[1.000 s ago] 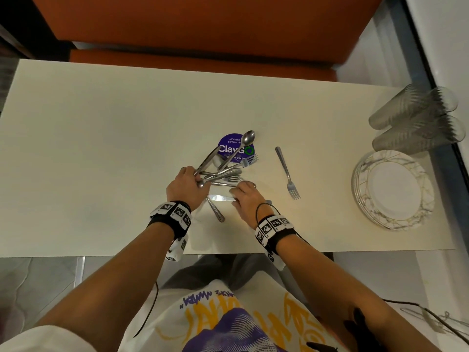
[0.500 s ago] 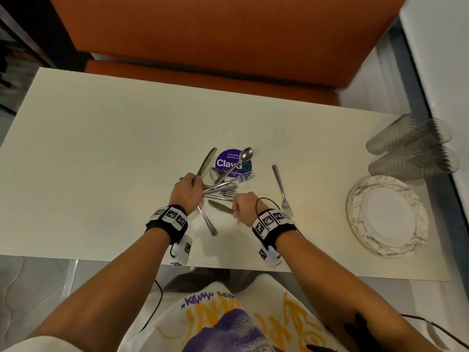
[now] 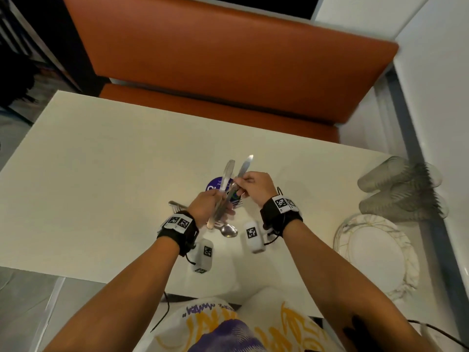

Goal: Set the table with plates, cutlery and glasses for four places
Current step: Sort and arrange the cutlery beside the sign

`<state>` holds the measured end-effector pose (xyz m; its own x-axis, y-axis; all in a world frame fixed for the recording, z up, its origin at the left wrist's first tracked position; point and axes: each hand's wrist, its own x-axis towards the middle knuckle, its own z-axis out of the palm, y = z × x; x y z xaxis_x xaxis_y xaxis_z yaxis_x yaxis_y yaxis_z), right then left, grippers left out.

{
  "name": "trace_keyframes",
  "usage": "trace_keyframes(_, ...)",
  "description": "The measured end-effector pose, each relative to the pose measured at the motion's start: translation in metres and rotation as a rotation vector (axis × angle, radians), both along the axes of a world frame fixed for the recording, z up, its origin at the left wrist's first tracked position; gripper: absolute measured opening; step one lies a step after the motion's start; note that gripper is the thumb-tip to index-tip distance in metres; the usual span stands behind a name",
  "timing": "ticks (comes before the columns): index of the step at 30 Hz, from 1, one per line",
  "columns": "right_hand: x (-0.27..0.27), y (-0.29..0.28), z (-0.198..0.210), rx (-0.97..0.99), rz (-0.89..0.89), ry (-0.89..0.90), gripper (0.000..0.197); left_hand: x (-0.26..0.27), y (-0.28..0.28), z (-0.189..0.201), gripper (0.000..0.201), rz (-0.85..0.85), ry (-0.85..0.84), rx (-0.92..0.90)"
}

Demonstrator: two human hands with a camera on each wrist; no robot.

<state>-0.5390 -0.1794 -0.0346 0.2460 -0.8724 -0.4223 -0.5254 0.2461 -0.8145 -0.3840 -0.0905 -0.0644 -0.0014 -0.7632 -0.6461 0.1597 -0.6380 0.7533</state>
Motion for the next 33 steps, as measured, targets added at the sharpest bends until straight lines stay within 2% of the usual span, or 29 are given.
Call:
trace_keyframes(4, -0.003, -0.005, 0.0, -0.051, -0.003, 0.073, 0.015, -0.018, -0.004, 0.009, 0.019, 0.081, 0.156, 0.022)
trace_keyframes(7, -0.006, -0.01, 0.004, -0.125, 0.084, 0.178, 0.022, -0.022, -0.008, 0.009, 0.026, 0.151, 0.197, 0.055)
trace_keyframes(12, -0.012, -0.017, 0.011, -0.127, -0.18, 0.022, 0.013, -0.019, -0.006, 0.008, 0.028, 0.115, 0.213, 0.078)
trace_keyframes(17, -0.006, 0.0, 0.015, -0.221, -0.058, 0.041, 0.02, -0.014, -0.005, 0.016, 0.03, 0.066, 0.236, 0.074)
trace_keyframes(20, 0.0, 0.005, 0.011, -0.205, -0.077, 0.047, 0.012, -0.007, -0.003, 0.015, 0.031, 0.037, 0.256, 0.055)
trace_keyframes(22, 0.002, 0.008, 0.011, -0.162, -0.099, -0.015, 0.042, 0.0, 0.0, 0.01, 0.03, 0.025, 0.255, 0.038)
trace_keyframes(24, 0.004, 0.011, 0.013, -0.178, -0.076, -0.036, 0.051, 0.007, 0.002, 0.008, 0.032, 0.003, 0.259, 0.046)
trace_keyframes(29, 0.011, 0.017, 0.019, -0.221, -0.134, -0.046, 0.021, 0.02, 0.005, 0.014, 0.037, -0.081, 0.253, 0.053)
trace_keyframes(33, 0.019, 0.022, 0.028, -0.251, -0.194, -0.076, 0.013, 0.035, 0.01, 0.001, 0.052, -0.117, 0.165, 0.138)
